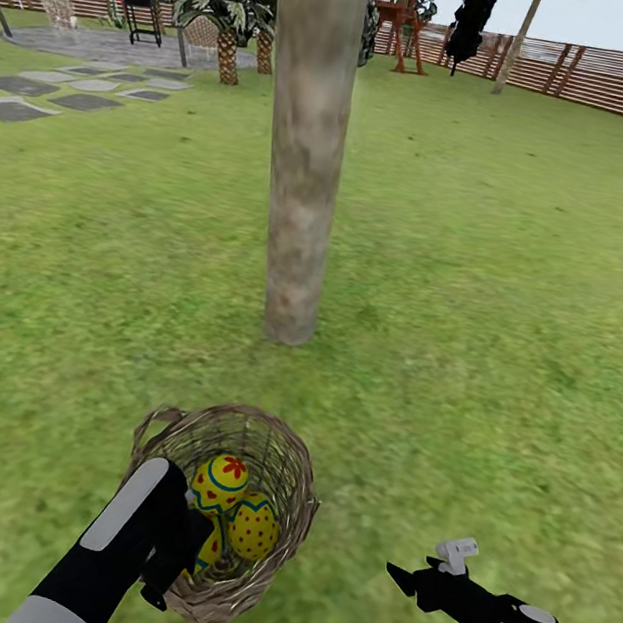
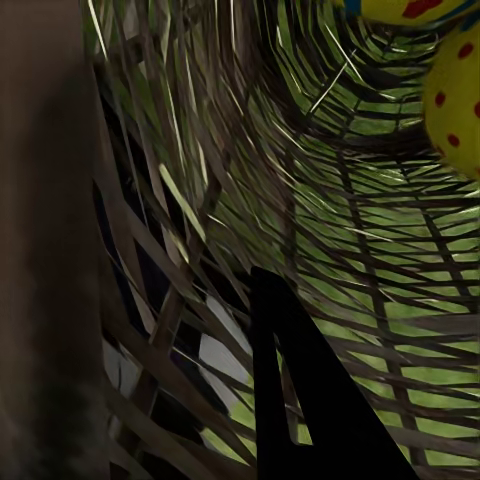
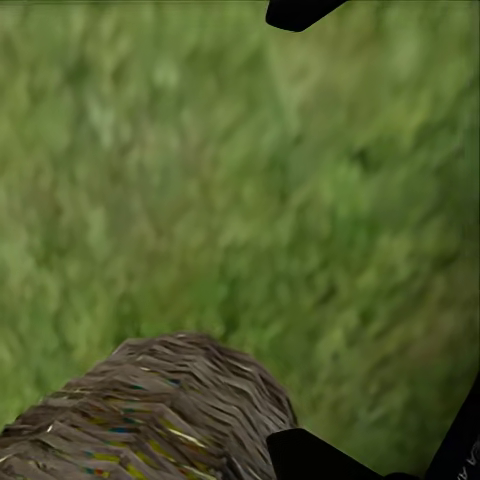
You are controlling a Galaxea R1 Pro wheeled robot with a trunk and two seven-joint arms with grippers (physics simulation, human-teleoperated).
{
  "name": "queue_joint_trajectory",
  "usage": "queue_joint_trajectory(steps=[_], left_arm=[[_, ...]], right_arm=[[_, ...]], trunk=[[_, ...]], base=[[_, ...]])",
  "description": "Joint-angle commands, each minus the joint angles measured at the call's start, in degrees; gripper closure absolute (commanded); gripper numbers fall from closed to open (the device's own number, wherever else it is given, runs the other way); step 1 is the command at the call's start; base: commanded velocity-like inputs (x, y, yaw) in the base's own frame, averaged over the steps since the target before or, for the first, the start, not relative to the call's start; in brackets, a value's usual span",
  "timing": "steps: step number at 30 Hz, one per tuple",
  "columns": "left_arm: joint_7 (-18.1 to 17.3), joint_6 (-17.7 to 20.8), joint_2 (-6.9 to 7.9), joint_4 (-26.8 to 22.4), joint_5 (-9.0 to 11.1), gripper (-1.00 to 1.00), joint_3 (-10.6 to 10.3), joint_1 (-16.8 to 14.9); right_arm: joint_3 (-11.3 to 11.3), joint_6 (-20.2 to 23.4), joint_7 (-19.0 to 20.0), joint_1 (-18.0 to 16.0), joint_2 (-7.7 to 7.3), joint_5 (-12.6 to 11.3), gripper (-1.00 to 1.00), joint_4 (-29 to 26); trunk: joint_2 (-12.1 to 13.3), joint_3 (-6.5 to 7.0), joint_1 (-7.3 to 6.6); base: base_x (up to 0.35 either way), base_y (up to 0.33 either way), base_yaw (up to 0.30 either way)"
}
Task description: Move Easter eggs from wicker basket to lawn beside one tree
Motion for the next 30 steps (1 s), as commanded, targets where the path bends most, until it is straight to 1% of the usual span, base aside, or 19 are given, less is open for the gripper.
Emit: queue_joint_trajectory(steps=[1, 22, 23, 24, 25, 30], left_arm=[[0.2, 0.9, 0.0, 0.0, 0.1, 1.0, 0.0, 0.0], [0.3, 0.9, 0.0, -0.1, 0.1, 1.0, 0.1, 0.0], [0.3, 0.9, 0.0, -0.2, 0.1, 1.0, 0.1, 0.0], [0.3, 0.9, -0.02, -0.2, 0.1, 1.0, 0.0, 0.0], [0.3, 0.9, -0.01, -0.2, 0.1, 1.0, 0.0, 0.0], [0.2, 2.0, -0.08, -0.2, 0.1, 1.0, 0.1, 0.0]], right_arm=[[-0.1, 0.4, 0.3, 0.0, 0.01, 0.0, -1.0, -0.1], [-0.1, 0.4, 0.3, 0.0, 0.1, 0.1, -1.0, -0.1], [0.0, -0.3, 0.3, 0.0, 0.1, 0.0, -1.0, -0.1], [0.0, -2.5, 0.3, 0.0, 0.1, 0.0, -1.0, -0.1], [0.0, -3.9, 0.3, 0.0, 0.1, 0.0, -1.0, -0.1], [0.0, -4.6, 0.2, 0.0, 0.1, 0.0, -1.0, -0.1]], trunk=[[-0.4, -0.23, 0.22], [-8.9, -4.0, 4.83], [-9.3, -4.18, 5.05], [-9.7, -4.36, 5.27], [-10.1, -4.54, 5.49], [-12.1, -5.43, 6.59]], base=[[0.0, 0.0, 0.0], [0.0, 0.0, 0.0], [0.0, 0.0, 0.0], [0.0, 0.0, 0.0], [0.0, 0.0, 0.0], [0.0, 0.0, 0.0]])
